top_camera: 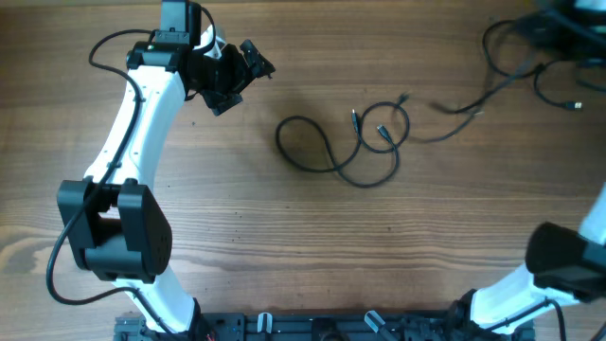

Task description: Untangle cables

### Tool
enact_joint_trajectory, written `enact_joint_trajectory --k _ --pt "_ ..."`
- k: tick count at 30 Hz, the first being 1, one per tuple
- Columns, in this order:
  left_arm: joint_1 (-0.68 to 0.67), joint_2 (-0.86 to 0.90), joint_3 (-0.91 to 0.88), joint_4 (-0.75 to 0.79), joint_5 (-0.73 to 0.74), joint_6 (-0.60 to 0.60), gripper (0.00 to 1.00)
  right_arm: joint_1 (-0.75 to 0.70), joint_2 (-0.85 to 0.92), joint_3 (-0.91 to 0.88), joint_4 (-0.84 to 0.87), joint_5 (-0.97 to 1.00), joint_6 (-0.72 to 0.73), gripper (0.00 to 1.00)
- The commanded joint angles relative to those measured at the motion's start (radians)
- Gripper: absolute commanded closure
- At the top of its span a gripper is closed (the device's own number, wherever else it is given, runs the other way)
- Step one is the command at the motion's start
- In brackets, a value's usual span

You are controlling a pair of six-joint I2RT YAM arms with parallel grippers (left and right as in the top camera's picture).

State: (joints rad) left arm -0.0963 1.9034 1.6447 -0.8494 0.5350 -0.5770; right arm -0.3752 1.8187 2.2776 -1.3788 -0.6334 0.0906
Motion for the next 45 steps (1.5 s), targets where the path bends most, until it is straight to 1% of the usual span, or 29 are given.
enact_joint_trajectory --k 1,3,6,8,15,21,25,27,28,29,30,31,32,33,35,39,43,45 --pt "0.0 -0.011 -0.003 -0.001 -0.014 0.023 0.03 -0.121 -0.022 0.022 0.037 0.072 0.093 0.96" --pt "0.0 -0.011 -0.003 -0.001 -0.014 0.023 0.03 -0.158 -0.014 0.021 0.057 0.25 0.166 0.96" --pt "0.0 -0.011 -0.003 -0.001 -0.014 0.023 0.03 -0.173 0.01 0.02 0.082 0.517 0.257 0.96" --pt "0.0 -0.011 -0.003 -0.001 -0.013 0.023 0.03 -0.173 0.036 0.02 0.103 0.632 0.291 0.96" --pt "0.0 -0.011 -0.003 -0.012 -0.014 0.023 0.03 -0.173 0.177 0.02 0.25 0.752 0.305 0.96" --pt "0.0 -0.011 -0.003 -0.016 -0.014 0.023 0.03 -0.176 0.335 0.02 0.261 0.783 0.307 0.96" --pt "0.0 -0.011 -0.003 -0.024 -0.014 0.023 0.03 -0.179 0.468 0.019 0.254 0.782 0.338 0.95" --pt "0.0 -0.011 -0.003 -0.028 -0.014 0.023 0.04 -0.179 0.53 0.019 0.253 0.781 0.339 0.87" --pt "0.0 -0.011 -0.003 -0.029 -0.014 0.023 0.04 -0.179 0.558 0.019 0.249 0.776 0.339 0.73" --pt "0.0 -0.011 -0.003 -0.029 -0.014 0.023 0.04 -0.179 0.583 0.019 0.245 0.769 0.339 0.63" --pt "0.0 -0.011 -0.003 -0.029 -0.014 0.023 0.04 -0.179 0.604 0.019 0.24 0.762 0.339 0.47" --pt "0.0 -0.011 -0.003 -0.029 -0.014 0.023 0.04 -0.179 0.622 0.019 0.235 0.75 0.339 0.39" --pt "0.0 -0.011 -0.003 -0.029 -0.013 0.023 0.03 -0.179 0.638 0.019 0.229 0.733 0.339 0.35" --pt "0.0 -0.011 -0.003 -0.031 -0.014 0.023 0.04 -0.179 0.646 0.019 0.226 0.717 0.34 0.32" --pt "0.0 -0.011 -0.003 -0.032 -0.014 0.023 0.04 -0.18 0.646 0.02 0.227 0.705 0.34 0.3" --pt "0.0 -0.011 -0.003 -0.032 -0.013 0.023 0.03 -0.194 0.61 0.02 0.225 0.647 0.327 0.25" --pt "0.0 -0.011 -0.003 -0.031 -0.014 0.023 0.03 -0.219 0.527 0.021 0.204 0.586 0.314 0.16" --pt "0.0 -0.011 -0.003 -0.031 -0.014 0.023 0.03 -0.229 0.454 0.021 0.2 0.563 0.299 0.1"
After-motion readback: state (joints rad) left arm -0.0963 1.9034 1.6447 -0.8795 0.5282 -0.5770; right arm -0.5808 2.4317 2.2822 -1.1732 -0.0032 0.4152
